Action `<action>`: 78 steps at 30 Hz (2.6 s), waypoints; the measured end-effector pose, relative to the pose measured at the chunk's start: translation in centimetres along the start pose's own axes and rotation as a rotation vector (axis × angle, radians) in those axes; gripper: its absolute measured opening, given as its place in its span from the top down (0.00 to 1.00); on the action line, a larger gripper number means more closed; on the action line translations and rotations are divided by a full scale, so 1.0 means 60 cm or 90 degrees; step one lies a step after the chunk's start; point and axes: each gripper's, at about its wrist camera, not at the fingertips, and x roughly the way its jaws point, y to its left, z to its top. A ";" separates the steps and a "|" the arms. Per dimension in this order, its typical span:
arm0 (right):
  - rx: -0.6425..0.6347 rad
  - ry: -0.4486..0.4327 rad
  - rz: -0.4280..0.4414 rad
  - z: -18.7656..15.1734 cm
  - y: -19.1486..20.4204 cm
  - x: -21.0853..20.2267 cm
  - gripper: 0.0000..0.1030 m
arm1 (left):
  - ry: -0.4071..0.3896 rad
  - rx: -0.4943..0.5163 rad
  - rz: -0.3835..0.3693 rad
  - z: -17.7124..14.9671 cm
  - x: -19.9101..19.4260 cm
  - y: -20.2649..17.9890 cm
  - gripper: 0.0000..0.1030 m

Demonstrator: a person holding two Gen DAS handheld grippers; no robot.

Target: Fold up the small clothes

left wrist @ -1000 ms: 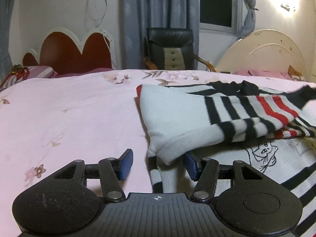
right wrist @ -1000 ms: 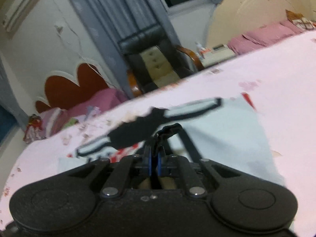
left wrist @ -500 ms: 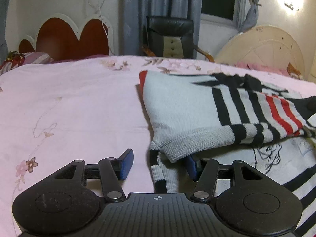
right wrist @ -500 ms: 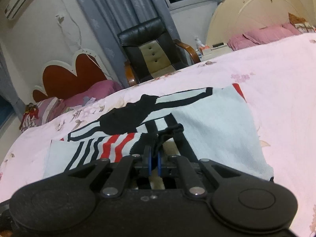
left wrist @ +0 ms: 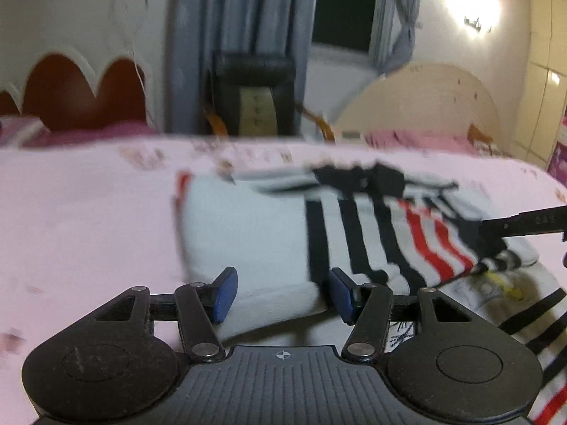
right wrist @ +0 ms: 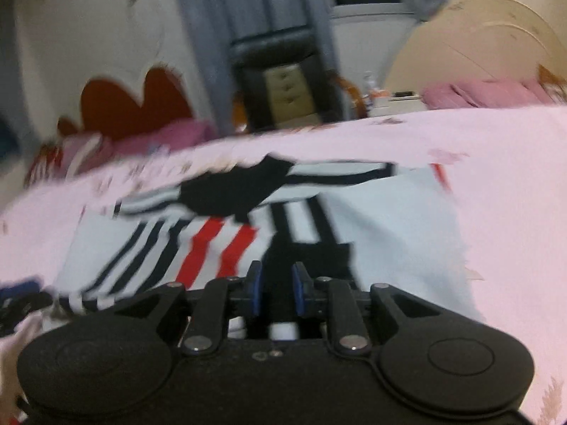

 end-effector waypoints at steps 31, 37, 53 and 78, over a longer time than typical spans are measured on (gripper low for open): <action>-0.132 0.013 0.016 0.034 0.121 0.144 0.78 | -0.012 0.093 0.017 0.084 0.154 0.013 0.33; -0.099 0.019 -0.089 0.032 0.014 0.104 0.75 | -0.012 0.053 0.057 0.086 0.124 0.058 0.33; -0.084 0.033 -0.104 -0.027 -0.018 0.026 0.74 | 0.000 0.087 0.009 0.020 0.071 -0.026 0.32; -0.031 -0.006 -0.044 -0.065 -0.050 -0.094 0.63 | -0.023 0.089 0.082 -0.008 -0.046 -0.079 0.13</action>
